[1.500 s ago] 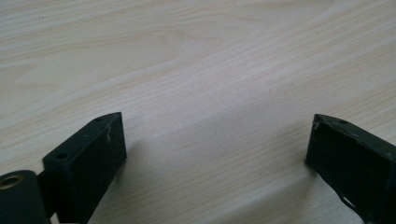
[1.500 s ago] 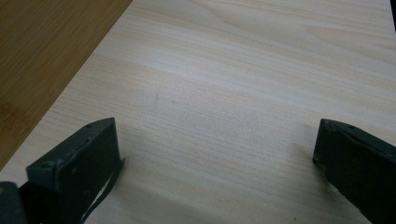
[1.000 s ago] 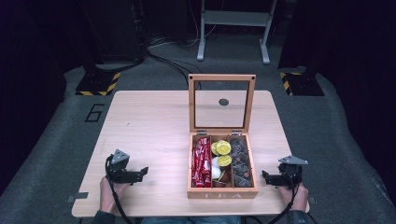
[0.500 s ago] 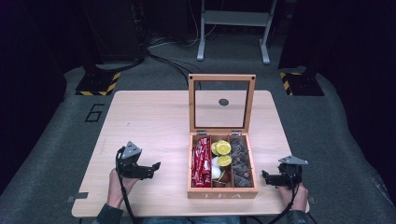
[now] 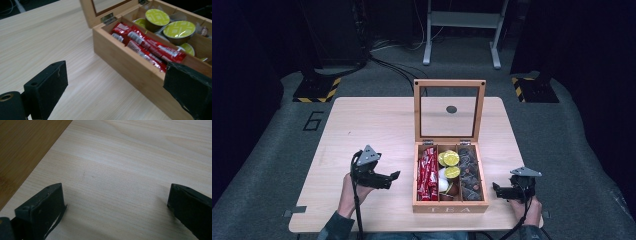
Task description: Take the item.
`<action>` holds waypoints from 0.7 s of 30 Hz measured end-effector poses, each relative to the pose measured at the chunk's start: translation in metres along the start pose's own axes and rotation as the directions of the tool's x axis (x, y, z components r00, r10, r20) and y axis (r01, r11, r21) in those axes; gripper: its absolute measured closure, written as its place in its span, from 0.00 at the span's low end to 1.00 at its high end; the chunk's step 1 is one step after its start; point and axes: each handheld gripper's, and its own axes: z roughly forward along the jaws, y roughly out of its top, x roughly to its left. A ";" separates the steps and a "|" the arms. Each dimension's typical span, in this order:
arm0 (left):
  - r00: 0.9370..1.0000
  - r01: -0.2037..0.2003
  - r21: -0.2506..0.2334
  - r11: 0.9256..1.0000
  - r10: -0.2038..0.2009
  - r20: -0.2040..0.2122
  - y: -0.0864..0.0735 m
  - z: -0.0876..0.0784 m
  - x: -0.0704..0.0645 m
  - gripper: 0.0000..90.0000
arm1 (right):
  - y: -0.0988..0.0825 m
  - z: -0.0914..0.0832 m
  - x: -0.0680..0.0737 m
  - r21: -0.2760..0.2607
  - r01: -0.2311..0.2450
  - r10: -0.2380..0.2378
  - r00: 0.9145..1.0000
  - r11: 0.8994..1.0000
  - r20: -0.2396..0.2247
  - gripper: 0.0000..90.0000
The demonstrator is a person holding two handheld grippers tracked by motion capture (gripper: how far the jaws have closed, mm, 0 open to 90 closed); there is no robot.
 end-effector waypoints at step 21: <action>0.979 -0.122 -0.016 0.992 0.123 0.160 0.042 0.036 -0.047 0.08 | 0.000 0.000 0.000 -0.008 0.000 0.000 1.000 1.000 0.001 0.01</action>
